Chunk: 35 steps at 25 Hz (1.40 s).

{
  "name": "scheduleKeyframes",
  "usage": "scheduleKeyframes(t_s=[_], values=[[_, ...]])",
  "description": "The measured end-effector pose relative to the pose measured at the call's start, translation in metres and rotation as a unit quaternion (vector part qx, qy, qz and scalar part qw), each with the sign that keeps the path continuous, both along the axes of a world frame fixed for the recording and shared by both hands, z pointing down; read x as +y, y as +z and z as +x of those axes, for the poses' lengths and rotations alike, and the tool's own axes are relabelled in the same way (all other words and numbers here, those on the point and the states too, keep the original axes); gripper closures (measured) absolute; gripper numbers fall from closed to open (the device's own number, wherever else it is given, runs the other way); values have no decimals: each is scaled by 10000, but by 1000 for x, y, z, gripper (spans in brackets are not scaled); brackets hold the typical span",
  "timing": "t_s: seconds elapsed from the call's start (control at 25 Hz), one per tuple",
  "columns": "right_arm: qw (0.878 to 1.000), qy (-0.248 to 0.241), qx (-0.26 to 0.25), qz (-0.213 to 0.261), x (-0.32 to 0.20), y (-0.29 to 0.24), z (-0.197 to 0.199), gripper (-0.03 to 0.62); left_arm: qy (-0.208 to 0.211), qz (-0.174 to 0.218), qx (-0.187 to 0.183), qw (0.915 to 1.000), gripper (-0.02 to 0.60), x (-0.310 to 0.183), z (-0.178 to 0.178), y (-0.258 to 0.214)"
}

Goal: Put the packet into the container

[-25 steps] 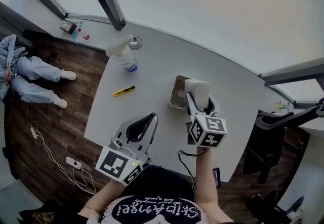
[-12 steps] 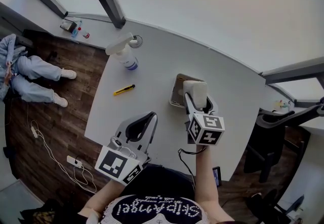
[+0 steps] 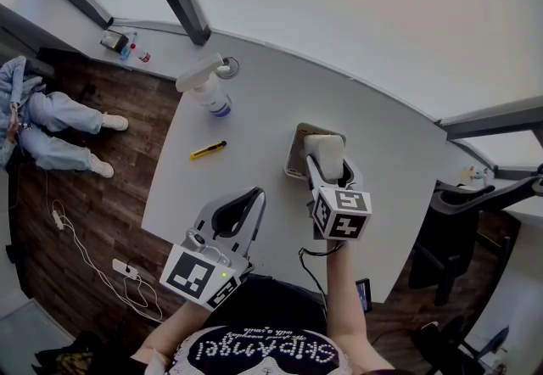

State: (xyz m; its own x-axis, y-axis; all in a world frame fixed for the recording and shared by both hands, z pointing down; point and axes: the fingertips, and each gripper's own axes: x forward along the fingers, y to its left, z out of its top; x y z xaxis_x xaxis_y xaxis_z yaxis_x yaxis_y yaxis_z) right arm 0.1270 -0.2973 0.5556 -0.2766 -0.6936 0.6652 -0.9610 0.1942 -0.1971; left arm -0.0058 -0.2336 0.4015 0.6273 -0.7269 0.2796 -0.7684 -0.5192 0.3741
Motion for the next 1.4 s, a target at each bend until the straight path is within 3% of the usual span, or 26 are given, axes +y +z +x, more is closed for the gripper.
scheduleKeyframes(t_s=[0.36,0.96,1.4], values=[[9998,-68,134,-128,-1,6,0,318,-27,-18,-26,10000,572,-2,-1,2],[9922,-550,1026,-455,2,18,-12,318,-8,-29,-3,10000,572,-3,0,3],[9888,-590,1258,-542,2,26,-13,318,63,-6,108,9999,572,2,4,-2]])
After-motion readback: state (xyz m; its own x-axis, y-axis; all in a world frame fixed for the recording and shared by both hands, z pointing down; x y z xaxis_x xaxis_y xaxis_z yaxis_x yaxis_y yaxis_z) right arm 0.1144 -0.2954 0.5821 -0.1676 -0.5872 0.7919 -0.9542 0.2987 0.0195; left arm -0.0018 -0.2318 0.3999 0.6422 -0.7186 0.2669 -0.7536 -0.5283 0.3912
